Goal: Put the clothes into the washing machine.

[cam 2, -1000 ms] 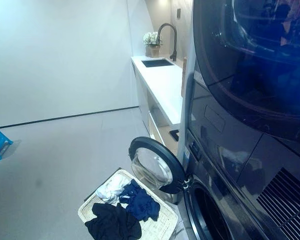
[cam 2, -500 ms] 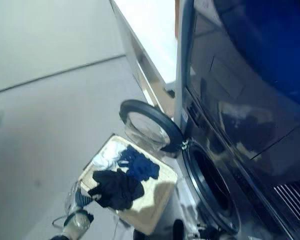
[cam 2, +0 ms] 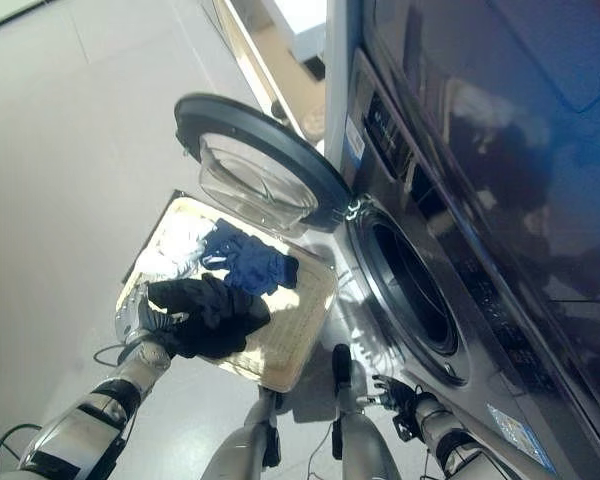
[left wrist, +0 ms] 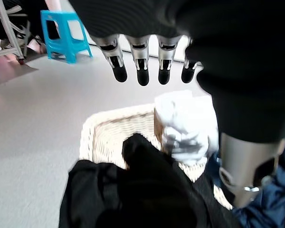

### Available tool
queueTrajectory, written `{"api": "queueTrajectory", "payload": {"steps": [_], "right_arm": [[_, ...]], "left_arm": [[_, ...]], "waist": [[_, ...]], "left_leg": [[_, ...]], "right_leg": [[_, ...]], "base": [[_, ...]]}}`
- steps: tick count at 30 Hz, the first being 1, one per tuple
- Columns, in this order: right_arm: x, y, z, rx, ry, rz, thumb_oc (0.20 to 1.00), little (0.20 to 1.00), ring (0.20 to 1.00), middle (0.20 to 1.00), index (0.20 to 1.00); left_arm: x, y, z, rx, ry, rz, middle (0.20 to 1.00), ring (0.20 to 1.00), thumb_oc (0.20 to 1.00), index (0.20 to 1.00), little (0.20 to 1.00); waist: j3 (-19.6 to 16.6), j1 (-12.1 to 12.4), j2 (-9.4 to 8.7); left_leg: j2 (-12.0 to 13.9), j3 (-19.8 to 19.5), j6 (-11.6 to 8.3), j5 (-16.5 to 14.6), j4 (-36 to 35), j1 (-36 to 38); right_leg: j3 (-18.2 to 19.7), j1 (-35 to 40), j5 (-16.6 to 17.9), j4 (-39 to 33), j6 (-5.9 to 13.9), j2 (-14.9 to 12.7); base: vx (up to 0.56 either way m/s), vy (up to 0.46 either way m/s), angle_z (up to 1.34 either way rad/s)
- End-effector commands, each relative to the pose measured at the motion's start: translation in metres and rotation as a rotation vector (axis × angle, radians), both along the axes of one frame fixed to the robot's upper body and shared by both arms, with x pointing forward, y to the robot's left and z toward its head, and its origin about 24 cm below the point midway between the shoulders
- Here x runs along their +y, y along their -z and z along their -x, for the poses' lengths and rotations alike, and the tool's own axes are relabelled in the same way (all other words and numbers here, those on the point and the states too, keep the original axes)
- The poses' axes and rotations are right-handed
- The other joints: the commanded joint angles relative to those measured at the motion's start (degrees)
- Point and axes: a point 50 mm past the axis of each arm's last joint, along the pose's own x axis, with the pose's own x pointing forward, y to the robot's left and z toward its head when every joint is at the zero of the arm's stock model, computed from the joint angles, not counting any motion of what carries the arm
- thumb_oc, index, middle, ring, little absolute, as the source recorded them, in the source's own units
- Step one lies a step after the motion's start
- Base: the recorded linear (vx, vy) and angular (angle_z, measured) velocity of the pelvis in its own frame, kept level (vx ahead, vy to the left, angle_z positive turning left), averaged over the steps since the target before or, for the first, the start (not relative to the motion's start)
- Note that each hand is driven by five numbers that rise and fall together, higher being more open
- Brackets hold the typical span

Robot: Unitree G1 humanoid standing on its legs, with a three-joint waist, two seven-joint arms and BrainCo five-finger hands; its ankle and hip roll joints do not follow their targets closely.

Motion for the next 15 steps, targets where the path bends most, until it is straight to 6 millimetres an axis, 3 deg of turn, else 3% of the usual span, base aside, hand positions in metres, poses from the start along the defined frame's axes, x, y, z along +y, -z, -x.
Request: {"api": "queueTrajectory", "payload": {"steps": [1, 11, 15], "right_arm": [[0.012, -0.005, -0.007, -0.036, 0.003, -0.060, 1.000, 1.000, 1.000, 1.000, 1.000], [0.018, -0.022, -0.024, -0.090, -0.001, -0.101, 1.000, 1.000, 1.000, 1.000, 1.000], [0.024, -0.029, -0.030, -0.130, -0.008, -0.137, 1.000, 1.000, 1.000, 1.000, 1.000]], "left_arm": [[0.021, -0.019, -0.005, 0.013, -0.039, -0.062, 1.000, 1.000, 1.000, 1.000, 1.000], [0.014, -0.039, -0.025, 0.059, -0.013, -0.007, 1.000, 1.000, 1.000, 1.000, 1.000], [0.019, -0.043, -0.027, 0.202, -0.030, -0.047, 1.000, 1.000, 1.000, 1.000, 1.000]], "waist": [[-0.55, -0.52, -3.72], [-0.55, -1.52, -5.53], [-0.55, -2.25, -6.20]], "left_leg": [[-3.54, 2.66, 0.41, 0.73, 0.00, -3.39], [-2.72, 3.01, -0.88, 3.13, 0.00, -12.05], [-2.44, 2.99, -1.31, 3.87, 0.00, -15.00]], "right_leg": [[1.08, -5.45, 1.56, 2.67, 4.16, -0.03], [0.17, -14.45, 4.14, 3.16, 4.27, 0.21], [0.15, -17.50, 5.13, 3.20, 4.39, 0.49]], "base": [[-0.03, -0.034, 0.00], [-0.01, -0.010, 0.00], [0.00, 0.000, 0.00]]}}
